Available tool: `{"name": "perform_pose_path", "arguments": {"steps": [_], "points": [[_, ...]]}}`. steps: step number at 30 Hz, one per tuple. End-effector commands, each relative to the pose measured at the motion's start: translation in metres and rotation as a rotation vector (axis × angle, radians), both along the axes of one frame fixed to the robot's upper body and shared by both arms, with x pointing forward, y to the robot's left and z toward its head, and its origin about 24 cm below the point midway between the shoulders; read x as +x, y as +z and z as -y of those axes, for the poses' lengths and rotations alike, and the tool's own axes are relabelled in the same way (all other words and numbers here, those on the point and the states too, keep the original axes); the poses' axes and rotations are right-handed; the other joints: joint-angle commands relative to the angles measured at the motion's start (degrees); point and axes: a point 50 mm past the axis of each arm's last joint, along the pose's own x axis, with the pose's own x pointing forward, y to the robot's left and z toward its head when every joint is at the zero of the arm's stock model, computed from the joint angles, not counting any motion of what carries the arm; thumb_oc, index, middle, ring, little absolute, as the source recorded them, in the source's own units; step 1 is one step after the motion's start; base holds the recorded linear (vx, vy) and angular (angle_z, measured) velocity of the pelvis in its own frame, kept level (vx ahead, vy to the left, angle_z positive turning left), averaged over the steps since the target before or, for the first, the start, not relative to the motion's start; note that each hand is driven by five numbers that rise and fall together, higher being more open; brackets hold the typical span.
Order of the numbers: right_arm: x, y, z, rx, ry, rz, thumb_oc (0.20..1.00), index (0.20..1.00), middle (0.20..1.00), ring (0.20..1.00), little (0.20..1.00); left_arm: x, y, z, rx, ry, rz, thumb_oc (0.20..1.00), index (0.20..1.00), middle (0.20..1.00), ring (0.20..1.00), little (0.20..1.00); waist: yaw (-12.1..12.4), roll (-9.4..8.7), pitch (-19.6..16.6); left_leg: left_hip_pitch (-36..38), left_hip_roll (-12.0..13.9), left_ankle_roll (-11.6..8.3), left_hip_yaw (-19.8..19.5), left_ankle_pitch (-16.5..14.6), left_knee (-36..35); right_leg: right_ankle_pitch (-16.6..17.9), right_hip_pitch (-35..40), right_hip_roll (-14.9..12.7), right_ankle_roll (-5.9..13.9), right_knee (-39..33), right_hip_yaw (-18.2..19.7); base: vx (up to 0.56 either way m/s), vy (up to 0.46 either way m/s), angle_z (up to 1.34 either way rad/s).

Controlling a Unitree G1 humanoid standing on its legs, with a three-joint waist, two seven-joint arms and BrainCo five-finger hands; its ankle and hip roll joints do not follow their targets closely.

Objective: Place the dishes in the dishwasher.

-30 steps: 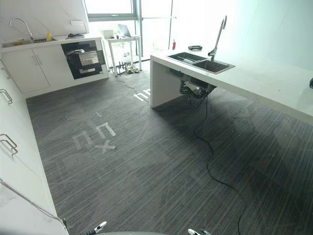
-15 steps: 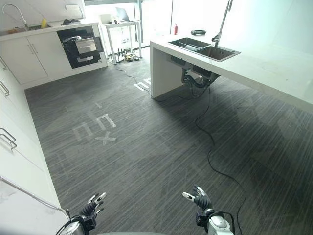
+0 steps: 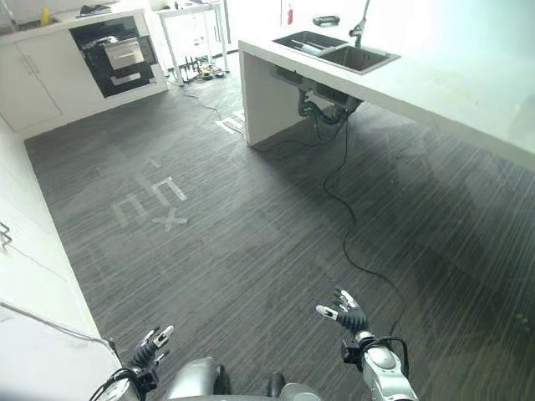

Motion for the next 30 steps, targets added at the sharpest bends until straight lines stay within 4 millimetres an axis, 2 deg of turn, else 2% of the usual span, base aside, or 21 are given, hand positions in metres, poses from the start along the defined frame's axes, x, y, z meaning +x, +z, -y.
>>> {"name": "perform_pose_path", "arguments": {"steps": [1, 3, 4, 7, 9, 10, 11, 12, 14, 16, 17, 18, 19, 20, 21, 22, 23, 25, 26, 30], "points": [[0.011, 0.016, 0.000, -0.031, 0.062, 0.094, 1.000, 1.000, 1.000, 1.000, 1.000, 0.002, 0.010, -0.002, 0.048, -0.060, 0.085, 1.000, 1.000, 1.000, 1.000, 1.000, 1.9, 0.87, -1.5, -0.4, 0.8, 0.99, -4.0, 8.7, -2.6, -4.8, 8.3, 0.3, 6.65, 0.4, 1.7, 0.44, 0.263, 0.08], [0.009, 0.017, 0.003, -0.052, 0.082, 0.093, 1.000, 1.000, 1.000, 1.000, 1.000, -0.007, 0.007, -0.002, 0.042, -0.047, 0.081, 1.000, 1.000, 1.000, 1.000, 1.000, 2.6, 1.13, -1.1, -2.2, 0.9, 0.39, -6.0, 9.0, -2.7, -5.8, 9.4, 0.3, 6.32, 0.7, 2.3, 0.33, 0.188, -0.14], [0.007, 0.016, 0.003, -0.064, 0.099, 0.089, 1.000, 1.000, 1.000, 1.000, 1.000, -0.014, 0.005, -0.004, 0.038, -0.032, 0.069, 1.000, 1.000, 1.000, 1.000, 1.000, 2.8, 1.28, -0.9, -2.8, 1.0, 0.16, -5.8, 8.2, -2.7, -6.5, 9.6, 0.0, 6.35, 1.6, 2.3, 0.38, 0.220, -0.31], [0.004, 0.015, -0.001, -0.063, 0.123, 0.086, 1.000, 1.000, 1.000, 1.000, 1.000, -0.017, 0.003, -0.009, 0.044, -0.015, 0.046, 1.000, 1.000, 1.000, 1.000, 1.000, 2.3, 1.42, -1.5, -0.3, 1.3, 0.72, -4.2, 6.8, -2.7, -8.0, 10.4, -1.2, 6.91, 4.0, 2.0, 0.48, 0.272, -0.23], [0.005, 0.015, -0.006, -0.054, 0.134, 0.092, 1.000, 1.000, 1.000, 1.000, 1.000, -0.014, 0.004, -0.011, 0.055, -0.032, 0.048, 1.000, 1.000, 1.000, 1.000, 1.000, 2.4, 1.13, -2.7, 1.5, -0.2, 1.99, -4.4, 4.9, -2.7, -9.1, 11.6, -2.0, 7.64, 5.0, 2.5, 0.50, 0.311, -0.30], [0.009, 0.017, -0.015, -0.042, 0.153, 0.105, 1.000, 1.000, 1.000, 1.000, 1.000, -0.001, 0.010, -0.017, 0.068, -0.046, 0.078, 1.000, 1.000, 1.000, 1.000, 1.000, 2.5, 0.47, -4.6, 3.4, -2.7, 4.58, -5.2, 2.7, -2.7, -8.5, 11.6, -3.7, 9.68, 7.6, 3.1, 0.53, 0.359, -0.30], [0.010, 0.018, -0.016, -0.042, 0.156, 0.109, 1.000, 1.000, 1.000, 1.000, 1.000, 0.002, 0.012, -0.018, 0.070, -0.050, 0.086, 1.000, 1.000, 1.000, 1.000, 1.000, 2.5, 0.35, -4.9, 3.6, -3.1, 4.93, -5.4, 2.4, -2.7, -8.1, 11.3, -4.0, 10.07, 8.1, 3.1, 0.56, 0.411, -0.31], [0.013, 0.020, -0.022, -0.024, 0.151, 0.120, 1.000, 1.000, 1.000, 1.000, 1.000, 0.011, 0.017, -0.020, 0.064, -0.051, 0.115, 1.000, 1.000, 1.000, 1.000, 1.000, 2.2, 0.04, -5.7, 4.5, -4.1, 6.27, -5.6, 1.4, -2.7, -5.9, 9.6, -5.3, 11.58, 12.0, 2.7, 0.30, 0.256, -0.26], [0.018, 0.025, -0.027, 0.031, 0.117, 0.147, 1.000, 1.000, 1.000, 1.000, 1.000, 0.026, 0.027, -0.020, 0.067, -0.083, 0.180, 1.000, 1.000, 1.000, 1.000, 1.000, 2.1, -0.23, -6.5, 5.7, -5.6, 7.74, -6.0, 0.5, -2.7, -2.9, 6.7, -6.8, 13.48, 18.1, 2.1, 0.34, 0.298, 0.10], [0.020, 0.029, -0.030, 0.040, 0.109, 0.174, 1.000, 1.000, 1.000, 1.000, 1.000, 0.035, 0.034, -0.014, 0.085, -0.136, 0.222, 1.000, 1.000, 1.000, 1.000, 1.000, 2.3, -0.15, -7.2, 6.1, -6.7, 8.61, -6.0, 0.0, -2.7, -0.3, 5.2, -7.5, 14.18, 25.4, 2.1, 0.34, 0.333, 0.33], [0.021, 0.034, -0.032, 0.017, 0.124, 0.208, 1.000, 1.000, 1.000, 1.000, 1.000, 0.042, 0.041, -0.008, 0.103, -0.179, 0.257, 1.000, 1.000, 1.000, 1.000, 1.000, 2.2, 0.92, -7.4, 7.7, -7.6, 9.77, -6.3, -1.7, -2.7, 4.3, 0.0, -8.7, 14.24, 38.6, 1.8, 0.32, 0.353, 0.31], [0.021, 0.035, -0.032, 0.007, 0.132, 0.214, 1.000, 1.000, 1.000, 1.000, 1.000, 0.044, 0.042, -0.007, 0.104, -0.183, 0.261, 1.000, 1.000, 1.000, 1.000, 1.000, 2.2, 1.29, -7.3, 8.2, -7.7, 10.00, -6.5, -2.0, -2.7, 4.6, -1.3, -9.1, 14.04, 41.4, 1.8, 0.34, 0.378, -0.02], [0.022, 0.039, -0.034, -0.002, 0.155, 0.230, 1.000, 1.000, 1.000, 1.000, 1.000, 0.047, 0.046, -0.006, 0.105, -0.187, 0.276, 1.000, 1.000, 1.000, 1.000, 1.000, 1.9, 2.16, -7.0, 9.5, -7.7, 10.47, -6.3, -2.9, -2.7, 5.2, -5.5, -10.1, 13.51, 47.5, 1.6, 0.21, 0.243, 0.00], [0.024, 0.043, -0.037, 0.011, 0.169, 0.248, 1.000, 1.000, 1.000, 1.000, 1.000, 0.052, 0.052, -0.005, 0.111, -0.186, 0.294, 1.000, 1.000, 1.000, 1.000, 1.000, 1.4, 2.86, -6.4, 11.3, -7.4, 10.77, -6.0, -3.8, -2.7, 4.6, -10.4, -11.0, 12.62, 49.6, 0.3, 0.27, 0.215, -0.04], [0.025, 0.047, -0.039, 0.016, 0.175, 0.267, 1.000, 1.000, 1.000, 1.000, 1.000, 0.056, 0.057, -0.005, 0.116, -0.196, 0.317, 1.000, 1.000, 1.000, 1.000, 1.000, 1.1, 2.88, -6.0, 12.1, -7.5, 10.63, -5.4, -4.0, -2.7, 1.7, -12.1, -10.6, 11.69, 46.4, -1.7, 0.19, 0.093, 0.00], [0.025, 0.048, -0.039, 0.016, 0.177, 0.271, 1.000, 1.000, 1.000, 1.000, 1.000, 0.056, 0.058, -0.005, 0.116, -0.199, 0.322, 1.000, 1.000, 1.000, 1.000, 1.000, 1.0, 2.87, -5.8, 12.2, -7.5, 10.53, -5.4, -4.0, -2.7, 1.1, -12.0, -10.4, 11.54, 45.5, -2.2, 0.24, -0.015, -0.10], [0.025, 0.053, -0.037, 0.018, 0.174, 0.296, 1.000, 1.000, 1.000, 1.000, 1.000, 0.061, 0.065, -0.005, 0.124, -0.223, 0.350, 1.000, 1.000, 1.000, 1.000, 1.000, 0.4, 2.47, -5.2, 13.2, -7.9, 10.19, -5.3, -4.3, -2.7, 0.3, -12.3, -9.2, 11.46, 38.4, -4.9, 0.26, -0.070, 0.05], [0.021, 0.058, -0.031, -0.018, 0.196, 0.320, 1.000, 1.000, 1.000, 1.000, 1.000, 0.063, 0.070, -0.007, 0.125, -0.244, 0.360, 1.000, 1.000, 1.000, 1.000, 1.000, -1.2, 1.15, -4.0, 16.2, -8.9, 9.48, -5.3, -6.1, -2.7, 3.0, -13.1, -9.2, 12.24, 23.3, -7.7, 0.39, -0.139, 0.38], [0.020, 0.060, -0.028, -0.013, 0.198, 0.325, 1.000, 1.000, 1.000, 1.000, 1.000, 0.064, 0.070, -0.007, 0.119, -0.243, 0.358, 1.000, 1.000, 1.000, 1.000, 1.000, -2.1, 0.59, -3.6, 17.4, -9.0, 9.13, -5.3, -7.1, -2.7, 4.4, -14.1, -9.4, 12.85, 17.7, -7.7, 0.41, -0.156, 0.34], [0.022, 0.068, -0.024, -0.031, 0.200, 0.343, 1.000, 1.000, 1.000, 1.000, 1.000, 0.059, 0.062, -0.001, 0.119, -0.275, 0.330, 1.000, 1.000, 1.000, 1.000, 1.000, -5.1, 0.32, -3.3, 22.2, -9.4, 9.01, -8.2, -11.3, -2.7, 11.8, -18.4, -10.3, 15.21, 2.7, -3.5, 0.47, -0.169, 0.40]]}}
